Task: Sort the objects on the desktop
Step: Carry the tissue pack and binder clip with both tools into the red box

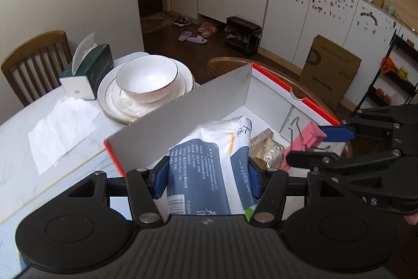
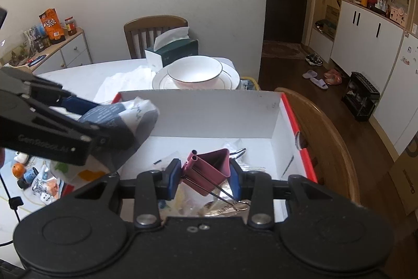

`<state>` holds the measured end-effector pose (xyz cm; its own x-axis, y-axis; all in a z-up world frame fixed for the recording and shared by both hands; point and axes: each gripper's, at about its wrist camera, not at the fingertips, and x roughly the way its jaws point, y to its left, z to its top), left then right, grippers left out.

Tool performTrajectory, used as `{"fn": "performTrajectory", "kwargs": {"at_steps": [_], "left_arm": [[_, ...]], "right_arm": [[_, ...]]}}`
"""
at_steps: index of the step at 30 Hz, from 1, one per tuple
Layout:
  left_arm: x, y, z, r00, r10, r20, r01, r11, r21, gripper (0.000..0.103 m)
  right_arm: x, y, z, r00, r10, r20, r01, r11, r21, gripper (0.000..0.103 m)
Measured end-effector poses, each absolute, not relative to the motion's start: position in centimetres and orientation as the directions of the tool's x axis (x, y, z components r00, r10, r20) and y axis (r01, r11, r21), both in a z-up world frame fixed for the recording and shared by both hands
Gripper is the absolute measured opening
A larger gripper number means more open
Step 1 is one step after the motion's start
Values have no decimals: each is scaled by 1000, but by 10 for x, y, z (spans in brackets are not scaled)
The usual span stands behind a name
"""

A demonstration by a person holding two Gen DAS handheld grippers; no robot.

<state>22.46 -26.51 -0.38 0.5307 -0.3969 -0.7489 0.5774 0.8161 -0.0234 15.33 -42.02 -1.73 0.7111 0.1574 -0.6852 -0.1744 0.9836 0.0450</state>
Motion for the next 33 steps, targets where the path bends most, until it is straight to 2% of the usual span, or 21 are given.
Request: {"fn": "performTrajectory", "kwargs": {"at_steps": [16,33], "left_arm": [[282,-297,-29,489,-390,-780,643,765,21,58],[299,-304,-62,420,-354,-836,686,727,37,58]], "right_arm": [[176,-428,-40,670,143,-729,-193,981,15,36],[205,-409,-68,607,154,-780,-276,961,-24,36]]}}
